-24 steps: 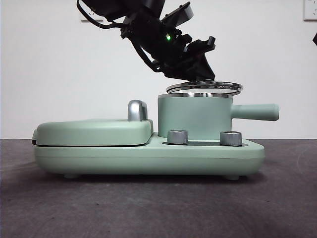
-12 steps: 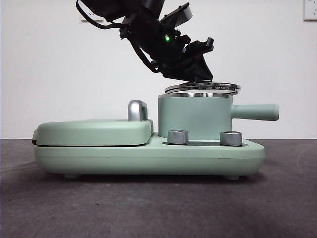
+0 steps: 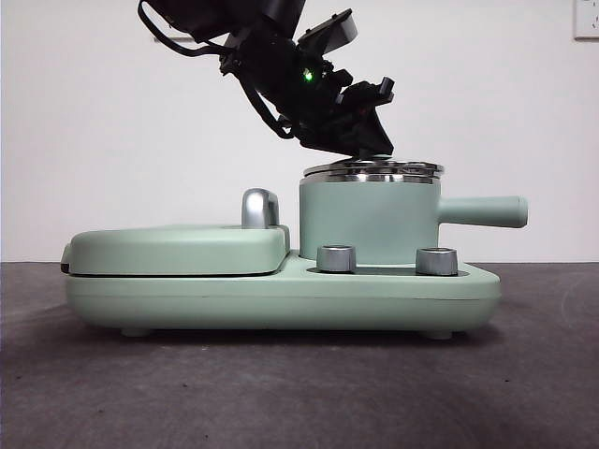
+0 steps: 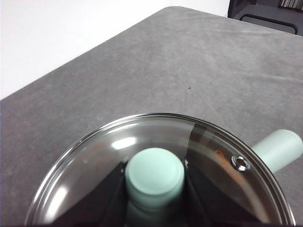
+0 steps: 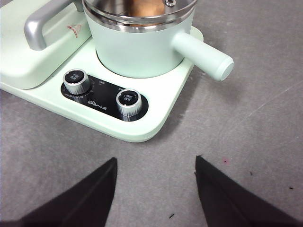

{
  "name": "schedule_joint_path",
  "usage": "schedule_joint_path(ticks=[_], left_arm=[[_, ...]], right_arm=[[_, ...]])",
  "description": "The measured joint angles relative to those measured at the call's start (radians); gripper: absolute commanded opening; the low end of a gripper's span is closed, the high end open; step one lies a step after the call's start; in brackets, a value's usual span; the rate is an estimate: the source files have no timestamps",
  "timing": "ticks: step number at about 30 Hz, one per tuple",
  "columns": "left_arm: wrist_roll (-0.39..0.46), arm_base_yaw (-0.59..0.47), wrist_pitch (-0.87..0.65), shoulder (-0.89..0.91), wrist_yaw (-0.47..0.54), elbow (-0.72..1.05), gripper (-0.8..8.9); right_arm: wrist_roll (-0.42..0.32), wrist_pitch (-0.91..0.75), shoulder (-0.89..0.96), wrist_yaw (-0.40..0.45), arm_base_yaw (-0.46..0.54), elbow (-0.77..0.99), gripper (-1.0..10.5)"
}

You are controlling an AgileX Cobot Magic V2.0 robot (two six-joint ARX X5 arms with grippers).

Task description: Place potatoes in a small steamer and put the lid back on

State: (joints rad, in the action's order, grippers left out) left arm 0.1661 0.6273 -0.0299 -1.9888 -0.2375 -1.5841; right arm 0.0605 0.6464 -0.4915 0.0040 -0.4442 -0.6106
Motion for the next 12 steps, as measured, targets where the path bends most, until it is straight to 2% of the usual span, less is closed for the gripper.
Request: schedule_joint_path(ticks=[12], left_arm=[[0.006, -0.005, 0.011, 0.002, -0.005, 0.002, 0.10]], right_arm=[[0.000, 0.000, 0.000, 0.024, 0.000, 0.000, 2.5]])
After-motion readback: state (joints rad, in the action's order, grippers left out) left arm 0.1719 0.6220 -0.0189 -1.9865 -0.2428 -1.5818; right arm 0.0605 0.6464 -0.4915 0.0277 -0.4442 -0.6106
